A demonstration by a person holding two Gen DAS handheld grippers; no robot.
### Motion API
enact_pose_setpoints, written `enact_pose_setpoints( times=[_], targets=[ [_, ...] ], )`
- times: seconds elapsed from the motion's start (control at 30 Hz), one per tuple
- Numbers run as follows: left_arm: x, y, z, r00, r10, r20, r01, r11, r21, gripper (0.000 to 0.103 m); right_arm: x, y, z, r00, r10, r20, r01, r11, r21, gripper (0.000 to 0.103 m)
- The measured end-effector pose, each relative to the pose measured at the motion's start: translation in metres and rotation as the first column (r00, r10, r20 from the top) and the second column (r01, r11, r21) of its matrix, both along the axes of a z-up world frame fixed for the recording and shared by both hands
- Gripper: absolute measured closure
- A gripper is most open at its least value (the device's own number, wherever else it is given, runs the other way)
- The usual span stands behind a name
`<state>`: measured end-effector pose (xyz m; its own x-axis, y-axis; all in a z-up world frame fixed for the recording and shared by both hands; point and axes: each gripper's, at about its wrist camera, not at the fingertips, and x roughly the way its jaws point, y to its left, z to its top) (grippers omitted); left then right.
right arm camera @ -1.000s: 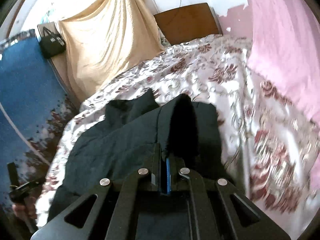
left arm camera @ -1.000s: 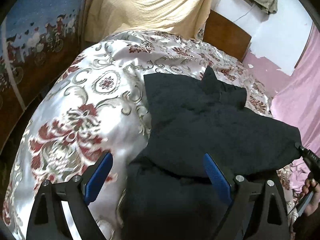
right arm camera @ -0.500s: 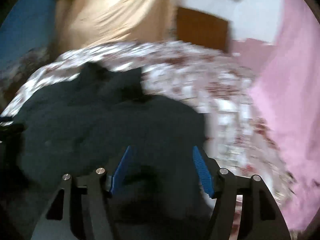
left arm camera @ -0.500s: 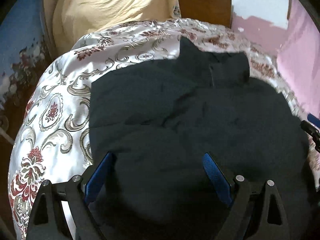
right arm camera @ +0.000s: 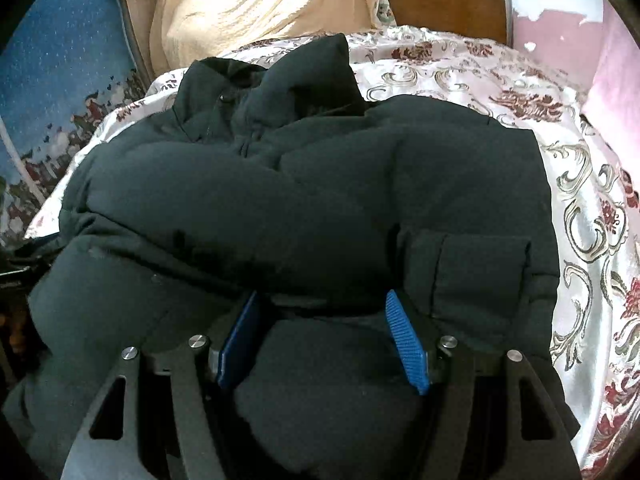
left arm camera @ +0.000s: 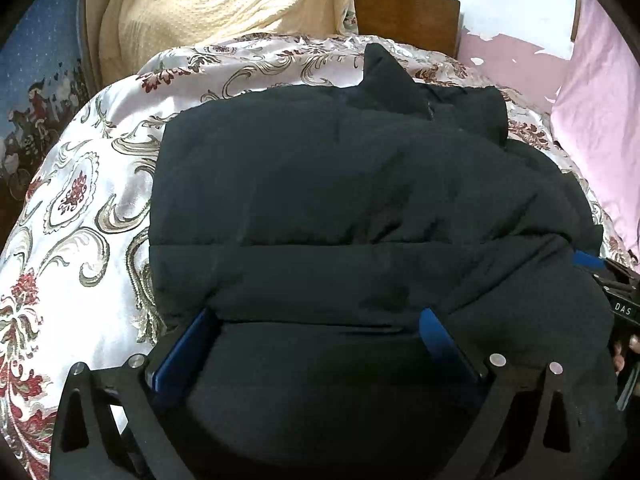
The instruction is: Fold large clothes
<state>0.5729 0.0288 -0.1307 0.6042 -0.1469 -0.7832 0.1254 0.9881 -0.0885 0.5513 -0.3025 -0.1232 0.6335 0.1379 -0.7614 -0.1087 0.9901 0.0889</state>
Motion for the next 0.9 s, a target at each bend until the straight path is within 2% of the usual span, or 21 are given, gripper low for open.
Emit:
enact_pose_setpoints(
  times=[0.17,0.27,0.37,0.43,0.5,0.57,0.63,0.73,0.8,0.9],
  targets=[
    [0.002,-0.003,-0.004,1.000,0.004,0.006,-0.004,1.000,0.022,0.000,0.010,0.004,-0.008,1.000,-0.016,0.009,0.016,1.000,-0.001,0.043],
    [0.000,0.000,-0.003,1.000,0.006,0.021,-0.006,1.000,0.007,0.000,0.012,0.005,-0.010,1.000,-0.020,0.012,0.020,1.000,-0.010,0.043],
    [-0.001,0.009,0.004,1.000,0.010,0.015,-0.009,0.998,-0.061,0.000,0.010,0.004,-0.006,1.000,-0.014,0.020,0.014,1.000,-0.002,0.041],
    [0.000,0.014,0.013,0.999,0.007,-0.043,-0.011,0.995,-0.094,0.000,0.008,0.000,0.000,1.000,-0.006,0.010,0.006,1.000,0.028,0.037],
    [0.004,0.020,0.031,0.995,-0.015,-0.103,0.000,0.990,-0.140,0.000,0.004,-0.005,0.016,1.000,0.004,-0.017,-0.003,0.999,0.053,0.032],
    [0.011,0.025,0.048,0.994,-0.030,-0.106,0.010,0.983,-0.184,0.000,0.001,-0.010,0.036,1.000,0.007,0.003,-0.007,0.997,0.072,0.029],
    [0.024,0.023,0.065,0.994,-0.030,-0.105,0.009,0.981,-0.196,0.000,0.004,-0.018,0.058,1.000,-0.005,0.027,0.001,0.994,0.112,0.022],
    [0.058,0.006,0.089,0.996,-0.045,-0.074,0.031,0.985,-0.171,0.000,0.029,-0.035,0.085,0.997,-0.068,0.026,0.061,0.977,0.202,0.018],
    [0.083,-0.005,0.096,0.996,-0.047,-0.076,0.034,0.984,-0.172,0.000,0.061,-0.043,0.095,0.991,-0.130,0.001,0.127,0.966,0.225,0.018],
    [0.129,-0.020,0.102,0.995,-0.034,-0.089,0.012,0.974,-0.227,0.000,0.104,-0.047,0.098,0.983,-0.179,-0.031,0.181,0.950,0.256,0.018]
  ],
)
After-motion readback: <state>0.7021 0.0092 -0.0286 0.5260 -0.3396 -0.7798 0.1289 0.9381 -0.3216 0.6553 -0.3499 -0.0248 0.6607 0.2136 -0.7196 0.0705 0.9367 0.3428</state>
